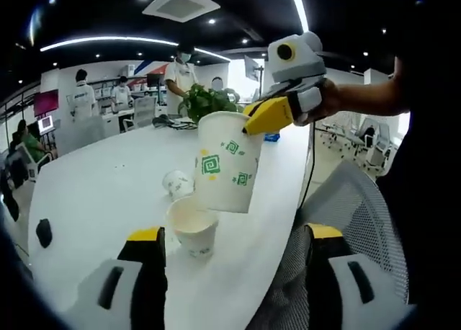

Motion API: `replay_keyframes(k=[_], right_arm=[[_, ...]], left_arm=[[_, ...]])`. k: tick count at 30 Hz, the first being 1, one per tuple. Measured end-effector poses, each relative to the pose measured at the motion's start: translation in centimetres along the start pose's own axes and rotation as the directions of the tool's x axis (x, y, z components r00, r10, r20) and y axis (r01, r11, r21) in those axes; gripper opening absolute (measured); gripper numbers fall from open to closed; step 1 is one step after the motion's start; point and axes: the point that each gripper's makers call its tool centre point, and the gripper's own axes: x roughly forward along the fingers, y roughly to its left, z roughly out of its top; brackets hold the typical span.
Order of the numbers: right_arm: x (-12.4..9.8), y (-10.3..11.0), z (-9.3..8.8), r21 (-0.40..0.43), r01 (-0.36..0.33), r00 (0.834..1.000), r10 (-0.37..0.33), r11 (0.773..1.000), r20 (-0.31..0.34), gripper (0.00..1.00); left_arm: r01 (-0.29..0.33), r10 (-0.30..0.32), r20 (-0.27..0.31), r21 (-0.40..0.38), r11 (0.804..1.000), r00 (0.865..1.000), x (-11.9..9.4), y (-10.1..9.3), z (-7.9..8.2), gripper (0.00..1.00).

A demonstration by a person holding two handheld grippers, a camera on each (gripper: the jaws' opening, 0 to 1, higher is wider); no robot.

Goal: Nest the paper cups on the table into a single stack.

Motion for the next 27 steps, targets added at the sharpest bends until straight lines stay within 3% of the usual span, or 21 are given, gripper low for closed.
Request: replay_keyframes(k=[13,27], right_arm=[[1.4,-2.1,-0.8,-0.113,0.054,0.996,-0.061,0.992,-0.065,0.0],[3.4,-3.2,-2.9,-0.236,0.046,0.983,-0.086,0.971,-0.162,0.0]], left_arm=[[-0.051,0.051,0.016,-0.043,0.998,0.999,-0.7,0.7,-0.6,0.98],[-0.095,0.096,0.025,-0.046,0.994,0.995,-1.0,1.3,-1.0,0.99]])
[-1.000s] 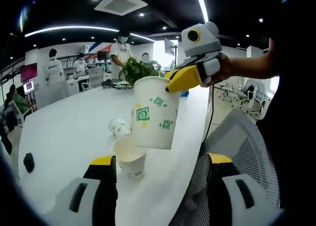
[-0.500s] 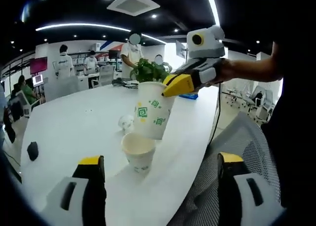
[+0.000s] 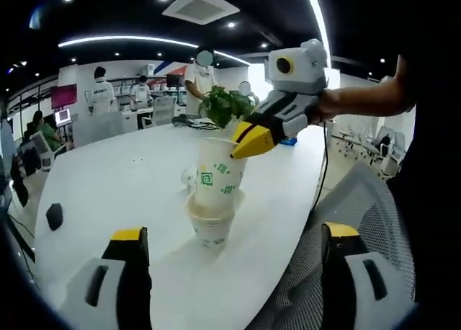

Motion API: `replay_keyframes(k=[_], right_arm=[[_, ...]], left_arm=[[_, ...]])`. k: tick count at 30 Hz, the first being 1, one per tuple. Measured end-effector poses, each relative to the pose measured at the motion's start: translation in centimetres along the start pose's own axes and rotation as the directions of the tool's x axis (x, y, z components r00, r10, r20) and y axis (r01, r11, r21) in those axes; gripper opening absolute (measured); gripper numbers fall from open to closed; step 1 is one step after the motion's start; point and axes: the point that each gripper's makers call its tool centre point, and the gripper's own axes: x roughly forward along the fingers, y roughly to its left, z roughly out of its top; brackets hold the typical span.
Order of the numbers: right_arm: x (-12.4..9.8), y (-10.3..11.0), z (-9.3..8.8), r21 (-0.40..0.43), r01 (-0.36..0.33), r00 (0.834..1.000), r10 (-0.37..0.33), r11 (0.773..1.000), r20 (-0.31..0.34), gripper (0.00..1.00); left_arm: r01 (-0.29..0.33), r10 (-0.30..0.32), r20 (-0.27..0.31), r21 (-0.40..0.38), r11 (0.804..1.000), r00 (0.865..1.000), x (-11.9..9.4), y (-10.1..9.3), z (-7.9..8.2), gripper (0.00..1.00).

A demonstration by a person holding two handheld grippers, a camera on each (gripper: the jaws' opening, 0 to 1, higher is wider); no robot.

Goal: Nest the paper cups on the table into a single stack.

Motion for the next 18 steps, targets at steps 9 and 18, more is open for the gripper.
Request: replay_keyframes(k=[9,18], right_arm=[[1.7,0.5,-1.6,-0.089,-0.023,0.998,0.017,0.996,-0.065,0.0],[3.0,0.6,-3.1,-0.14,-0.05,0.993,0.034,0.989,-0.112,0.0]], left_arm=[[-0.006,0.006,-0.01,-0.005,1.0,1.0,-0.2,-0.1,-0.5,0.97],[-0.009,0.008,-0.013,-0.011,1.0,1.0,-0.2,-0.1,-0.6,0.96]])
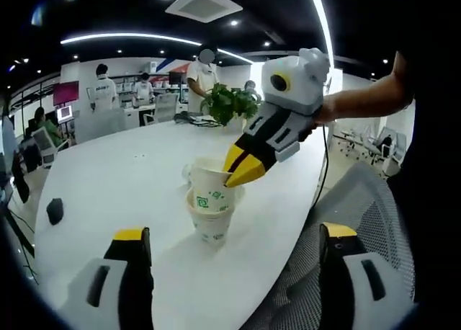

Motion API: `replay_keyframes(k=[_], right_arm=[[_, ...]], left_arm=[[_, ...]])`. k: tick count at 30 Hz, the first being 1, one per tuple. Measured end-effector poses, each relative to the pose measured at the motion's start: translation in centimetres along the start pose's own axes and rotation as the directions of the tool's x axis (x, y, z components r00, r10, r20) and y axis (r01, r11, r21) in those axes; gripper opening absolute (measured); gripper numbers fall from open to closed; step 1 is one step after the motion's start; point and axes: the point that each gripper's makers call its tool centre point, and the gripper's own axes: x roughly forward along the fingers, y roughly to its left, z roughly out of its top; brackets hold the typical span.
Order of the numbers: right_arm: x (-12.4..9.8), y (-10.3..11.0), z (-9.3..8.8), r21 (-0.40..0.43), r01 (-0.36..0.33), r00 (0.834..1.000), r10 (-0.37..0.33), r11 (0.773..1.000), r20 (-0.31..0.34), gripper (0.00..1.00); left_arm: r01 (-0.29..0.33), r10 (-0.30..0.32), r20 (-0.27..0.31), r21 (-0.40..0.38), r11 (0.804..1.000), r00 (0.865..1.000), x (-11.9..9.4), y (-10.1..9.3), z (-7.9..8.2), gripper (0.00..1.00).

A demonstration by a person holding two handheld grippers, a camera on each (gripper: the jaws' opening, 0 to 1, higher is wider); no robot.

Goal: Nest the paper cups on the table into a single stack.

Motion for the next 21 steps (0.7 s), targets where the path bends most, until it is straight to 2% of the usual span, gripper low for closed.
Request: replay_keyframes(k=[8,21], right_arm=[[1.2,0.4,-0.5,0.016,-0.018,1.0,0.018,1.0,-0.018,0.0],[2.4,0.7,-1.5,0.109,-0.046,0.999,0.048,0.993,-0.016,0.01]], left_arm=[[0.0,0.0,0.003,0.001,1.0,1.0,0.1,0.1,0.4,0.94],[-0.011,0.011,0.0,-0.006,1.0,1.0,-0.2,0.4,0.3,0.92]])
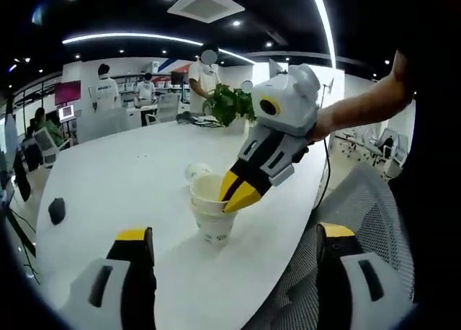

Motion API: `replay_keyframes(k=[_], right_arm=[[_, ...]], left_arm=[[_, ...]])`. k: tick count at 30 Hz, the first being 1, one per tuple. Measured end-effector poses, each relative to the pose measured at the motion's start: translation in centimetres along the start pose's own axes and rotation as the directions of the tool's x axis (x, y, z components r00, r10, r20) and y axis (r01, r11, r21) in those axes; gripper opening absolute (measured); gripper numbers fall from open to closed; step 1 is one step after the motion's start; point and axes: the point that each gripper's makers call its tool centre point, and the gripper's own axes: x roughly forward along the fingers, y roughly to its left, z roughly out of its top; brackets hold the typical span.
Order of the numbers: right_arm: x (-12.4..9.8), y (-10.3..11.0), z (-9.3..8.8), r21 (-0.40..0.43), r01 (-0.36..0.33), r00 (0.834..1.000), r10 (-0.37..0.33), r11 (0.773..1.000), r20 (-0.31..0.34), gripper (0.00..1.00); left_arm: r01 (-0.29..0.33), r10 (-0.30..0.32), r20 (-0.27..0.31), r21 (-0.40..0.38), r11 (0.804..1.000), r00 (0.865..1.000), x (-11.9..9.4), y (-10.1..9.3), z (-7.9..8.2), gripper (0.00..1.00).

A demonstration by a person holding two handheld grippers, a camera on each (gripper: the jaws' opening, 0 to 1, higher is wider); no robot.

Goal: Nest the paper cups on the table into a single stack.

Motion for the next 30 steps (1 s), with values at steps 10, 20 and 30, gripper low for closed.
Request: replay_keyframes(k=[10,20,30], right_arm=[[0.64,0.16,-0.6,0.03,-0.023,1.0,0.023,0.999,-0.001,0.01],[0.97,0.21,-0.69,0.047,-0.033,0.999,0.034,0.998,-0.001,0.01],[1.0,0.15,-0.86,0.048,-0.034,0.999,0.035,0.998,-0.006,0.02]], left_arm=[[-0.005,0.005,-0.016,0.0,1.0,1.0,-0.14,0.05,-0.51,0.92],[-0.008,0.008,-0.022,-0.002,1.0,1.0,-0.14,0.05,-0.78,0.91],[-0.007,0.007,-0.025,-0.001,1.0,1.0,-0.01,0.07,-0.95,0.92]])
